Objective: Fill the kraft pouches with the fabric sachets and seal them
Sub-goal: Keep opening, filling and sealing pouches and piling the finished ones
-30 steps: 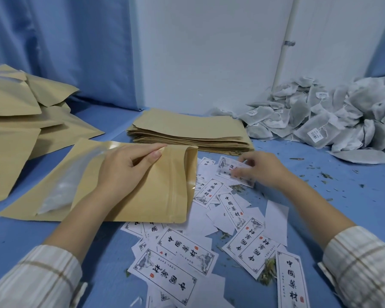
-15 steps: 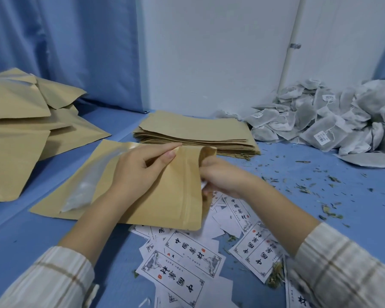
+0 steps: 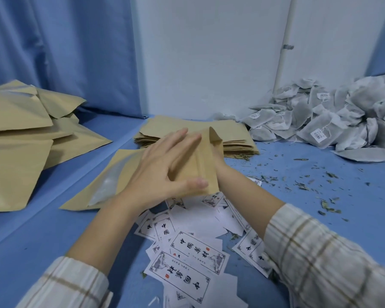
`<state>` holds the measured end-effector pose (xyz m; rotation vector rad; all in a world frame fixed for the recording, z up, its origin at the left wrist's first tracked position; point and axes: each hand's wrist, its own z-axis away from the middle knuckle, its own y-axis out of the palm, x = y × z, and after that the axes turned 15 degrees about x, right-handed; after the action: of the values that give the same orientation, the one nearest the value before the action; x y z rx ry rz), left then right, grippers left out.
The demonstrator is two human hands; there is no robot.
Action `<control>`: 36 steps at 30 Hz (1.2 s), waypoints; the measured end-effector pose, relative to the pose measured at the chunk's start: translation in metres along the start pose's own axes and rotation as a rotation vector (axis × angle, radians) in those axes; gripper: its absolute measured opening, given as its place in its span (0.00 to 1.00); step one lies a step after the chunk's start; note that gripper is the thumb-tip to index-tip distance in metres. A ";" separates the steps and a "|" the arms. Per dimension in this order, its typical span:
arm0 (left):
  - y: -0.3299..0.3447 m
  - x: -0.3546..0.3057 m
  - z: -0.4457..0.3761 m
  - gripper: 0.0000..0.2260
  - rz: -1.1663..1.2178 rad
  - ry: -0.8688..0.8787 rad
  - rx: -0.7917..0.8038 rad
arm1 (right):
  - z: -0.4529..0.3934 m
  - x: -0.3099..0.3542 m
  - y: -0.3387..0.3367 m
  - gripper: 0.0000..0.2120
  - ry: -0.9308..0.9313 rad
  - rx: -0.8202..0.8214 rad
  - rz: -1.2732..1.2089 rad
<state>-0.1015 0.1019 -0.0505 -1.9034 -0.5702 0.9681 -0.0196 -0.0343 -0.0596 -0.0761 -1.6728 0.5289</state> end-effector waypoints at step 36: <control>-0.137 -0.112 -0.095 0.09 0.931 0.051 -0.631 | 0.084 0.155 -0.227 0.15 -0.602 -0.165 0.094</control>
<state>-0.0907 0.0412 0.1404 -2.8477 0.1219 1.4032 -0.0711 -0.2083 0.1634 -0.1243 -2.3093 0.5122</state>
